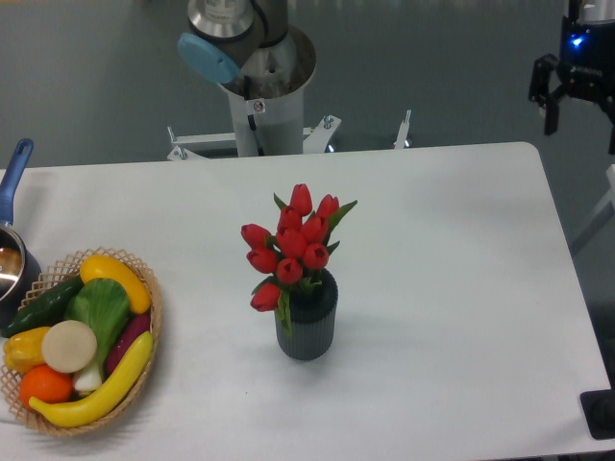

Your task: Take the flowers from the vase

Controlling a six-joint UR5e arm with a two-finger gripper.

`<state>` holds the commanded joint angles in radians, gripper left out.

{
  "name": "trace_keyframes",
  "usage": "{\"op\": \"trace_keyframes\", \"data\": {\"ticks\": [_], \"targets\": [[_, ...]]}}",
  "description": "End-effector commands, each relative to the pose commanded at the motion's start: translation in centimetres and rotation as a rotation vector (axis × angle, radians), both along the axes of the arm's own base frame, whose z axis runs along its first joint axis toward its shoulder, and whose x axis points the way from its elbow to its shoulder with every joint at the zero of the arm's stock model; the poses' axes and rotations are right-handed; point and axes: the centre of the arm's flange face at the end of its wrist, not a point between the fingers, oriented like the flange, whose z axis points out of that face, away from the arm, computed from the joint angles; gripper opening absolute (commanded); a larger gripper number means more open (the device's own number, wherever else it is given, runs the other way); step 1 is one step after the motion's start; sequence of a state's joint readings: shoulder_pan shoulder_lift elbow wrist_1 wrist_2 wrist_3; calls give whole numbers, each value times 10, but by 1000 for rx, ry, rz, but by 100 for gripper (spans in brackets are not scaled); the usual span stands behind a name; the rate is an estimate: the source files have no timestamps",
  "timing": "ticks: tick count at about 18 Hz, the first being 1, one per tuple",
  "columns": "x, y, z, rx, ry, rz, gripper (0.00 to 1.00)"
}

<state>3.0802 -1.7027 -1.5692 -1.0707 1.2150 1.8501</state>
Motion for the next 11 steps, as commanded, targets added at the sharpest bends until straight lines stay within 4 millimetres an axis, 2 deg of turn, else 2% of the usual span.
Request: {"op": "trace_keyframes", "data": {"ticks": [3, 7, 11], "targets": [[5, 4, -12, 65, -46, 17, 100], [17, 14, -27, 153, -88, 130, 100], [24, 27, -46, 235, -142, 118, 100]]}}
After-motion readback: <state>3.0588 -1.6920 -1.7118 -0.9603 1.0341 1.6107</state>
